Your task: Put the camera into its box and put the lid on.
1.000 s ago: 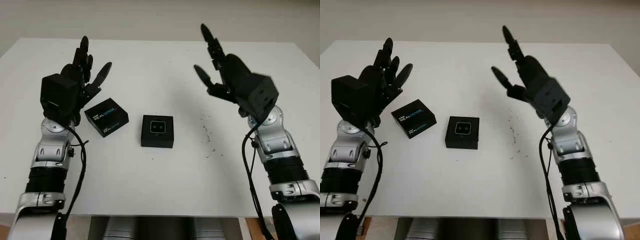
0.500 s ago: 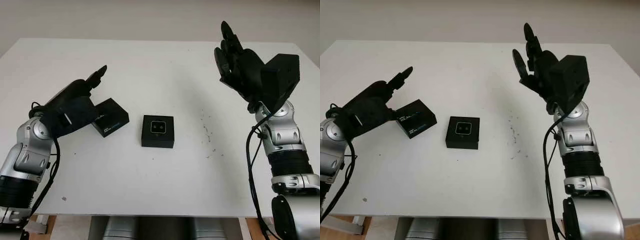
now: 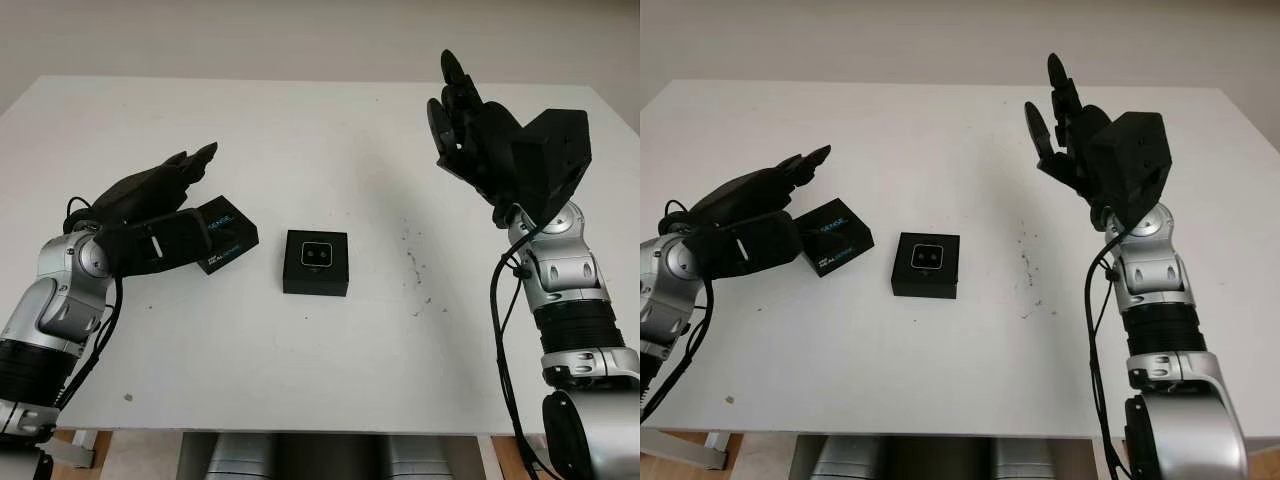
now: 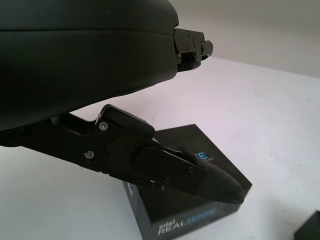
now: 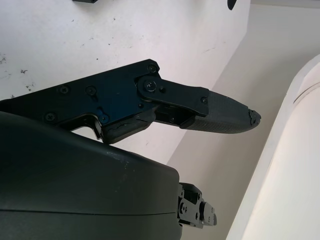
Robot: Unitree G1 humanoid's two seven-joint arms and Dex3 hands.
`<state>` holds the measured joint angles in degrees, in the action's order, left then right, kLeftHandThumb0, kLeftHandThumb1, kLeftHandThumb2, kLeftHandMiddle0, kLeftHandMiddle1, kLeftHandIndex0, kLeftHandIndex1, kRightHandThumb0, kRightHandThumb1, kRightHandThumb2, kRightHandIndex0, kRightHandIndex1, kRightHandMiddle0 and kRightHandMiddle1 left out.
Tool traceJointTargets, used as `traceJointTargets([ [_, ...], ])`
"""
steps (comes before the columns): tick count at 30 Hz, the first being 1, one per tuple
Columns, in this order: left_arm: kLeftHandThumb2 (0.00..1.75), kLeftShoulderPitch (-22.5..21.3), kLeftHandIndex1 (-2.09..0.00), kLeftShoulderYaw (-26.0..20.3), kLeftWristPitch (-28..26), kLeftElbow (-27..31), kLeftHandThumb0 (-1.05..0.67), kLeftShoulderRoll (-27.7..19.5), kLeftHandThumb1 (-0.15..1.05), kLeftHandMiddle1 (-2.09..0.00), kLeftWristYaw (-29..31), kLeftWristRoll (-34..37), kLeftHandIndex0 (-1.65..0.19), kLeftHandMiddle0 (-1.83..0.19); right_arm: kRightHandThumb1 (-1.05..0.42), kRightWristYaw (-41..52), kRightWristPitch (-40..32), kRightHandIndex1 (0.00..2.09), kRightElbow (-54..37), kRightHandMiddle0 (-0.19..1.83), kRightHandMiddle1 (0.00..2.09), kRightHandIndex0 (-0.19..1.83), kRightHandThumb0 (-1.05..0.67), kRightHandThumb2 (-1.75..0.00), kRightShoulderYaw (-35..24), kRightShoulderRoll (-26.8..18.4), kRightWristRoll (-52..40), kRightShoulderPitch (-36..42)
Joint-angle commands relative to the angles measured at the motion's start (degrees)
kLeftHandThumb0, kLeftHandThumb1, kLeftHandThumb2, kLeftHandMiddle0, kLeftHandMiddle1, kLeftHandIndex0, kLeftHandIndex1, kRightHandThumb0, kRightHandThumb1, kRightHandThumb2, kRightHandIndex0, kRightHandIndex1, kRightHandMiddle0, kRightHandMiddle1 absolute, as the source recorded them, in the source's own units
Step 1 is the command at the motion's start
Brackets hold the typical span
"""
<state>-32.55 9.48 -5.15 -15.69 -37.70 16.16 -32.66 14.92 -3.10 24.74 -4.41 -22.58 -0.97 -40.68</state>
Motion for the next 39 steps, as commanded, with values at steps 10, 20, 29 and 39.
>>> traceJointTargets([
  [10,0.05,-6.33,-0.08,3.31,1.57,-7.92,-0.81,0.74,0.96,-0.07,0.62,-1.62,-0.03,0.06,-1.05,0.57,-1.04,0.00,-1.67,-0.19,0.00,-0.19,-0.76,-0.71,-0.18,-0.01,0.13,-0.63],
  [20,0.06,-6.16,-0.06,3.20,1.21,-4.82,-0.88,-0.46,0.97,-0.06,9.92,1.18,-0.02,0.05,-1.05,0.09,-0.57,0.00,-1.63,-0.19,0.00,-0.19,-0.79,-0.67,-0.69,0.17,-0.13,-0.66],
  [29,0.05,-5.13,-0.07,4.19,0.28,-2.27,-0.85,-0.99,0.96,-0.05,12.39,-0.30,-0.06,0.04,-1.05,0.30,-0.23,0.00,-1.50,-0.19,0.00,-0.19,-0.75,-0.71,-0.30,0.12,0.24,-0.32],
  [39,0.04,-2.77,-0.10,8.12,2.90,-2.55,-0.67,-1.42,0.91,-0.08,5.48,-8.28,-0.17,-0.04,-1.05,-0.38,-0.37,0.00,-2.19,-0.19,0.02,-0.19,-0.72,-0.67,-0.05,0.85,0.45,0.24],
])
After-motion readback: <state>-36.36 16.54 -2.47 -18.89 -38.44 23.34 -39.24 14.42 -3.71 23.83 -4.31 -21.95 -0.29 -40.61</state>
